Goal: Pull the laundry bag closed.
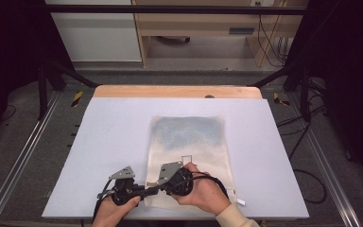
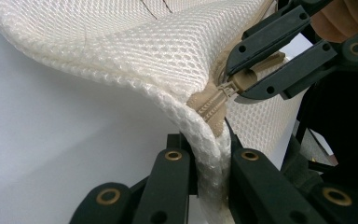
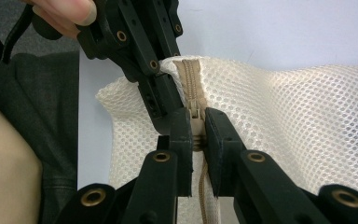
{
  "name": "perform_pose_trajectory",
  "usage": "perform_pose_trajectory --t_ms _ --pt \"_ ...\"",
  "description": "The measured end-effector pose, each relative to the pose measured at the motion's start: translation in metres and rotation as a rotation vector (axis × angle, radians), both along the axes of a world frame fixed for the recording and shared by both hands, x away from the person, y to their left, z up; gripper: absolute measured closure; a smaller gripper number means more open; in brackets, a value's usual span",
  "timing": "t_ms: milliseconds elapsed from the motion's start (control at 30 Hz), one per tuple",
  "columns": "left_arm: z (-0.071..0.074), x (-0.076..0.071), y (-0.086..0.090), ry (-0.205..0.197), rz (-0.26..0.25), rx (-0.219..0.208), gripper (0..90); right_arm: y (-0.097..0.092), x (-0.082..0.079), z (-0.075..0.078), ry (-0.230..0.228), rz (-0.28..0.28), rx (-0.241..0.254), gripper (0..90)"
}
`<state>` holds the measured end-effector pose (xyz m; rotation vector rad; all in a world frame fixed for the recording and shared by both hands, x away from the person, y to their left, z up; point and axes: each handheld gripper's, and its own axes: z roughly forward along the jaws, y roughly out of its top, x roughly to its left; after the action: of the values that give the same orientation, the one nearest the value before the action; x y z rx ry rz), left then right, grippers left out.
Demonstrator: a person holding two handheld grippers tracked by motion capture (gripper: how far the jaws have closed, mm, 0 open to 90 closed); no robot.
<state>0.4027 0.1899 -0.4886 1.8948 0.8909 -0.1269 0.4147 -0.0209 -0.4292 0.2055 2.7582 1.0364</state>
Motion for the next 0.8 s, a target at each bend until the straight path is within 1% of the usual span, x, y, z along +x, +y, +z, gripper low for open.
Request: perform_pose_trajectory --t_ms 167,333,467,800 --pt "0.001 0.000 0.000 0.002 -0.003 0.002 86.7 -0.001 0.000 -0.001 -0.002 0.004 -0.002 82.1" --pt "0.000 0.000 -0.001 0.002 -0.006 -0.001 86.8 -0.005 0.000 -0.002 0.008 -0.008 -0.010 82.1" --pt "0.001 0.000 0.000 0.002 -0.005 -0.005 86.7 -0.007 0.000 -0.003 0.005 -0.016 -0.013 82.1" --pt "0.001 0.000 0.000 0.004 -0.008 -0.013 86.7 -0.011 0.001 -0.004 0.008 -0.022 -0.009 82.1"
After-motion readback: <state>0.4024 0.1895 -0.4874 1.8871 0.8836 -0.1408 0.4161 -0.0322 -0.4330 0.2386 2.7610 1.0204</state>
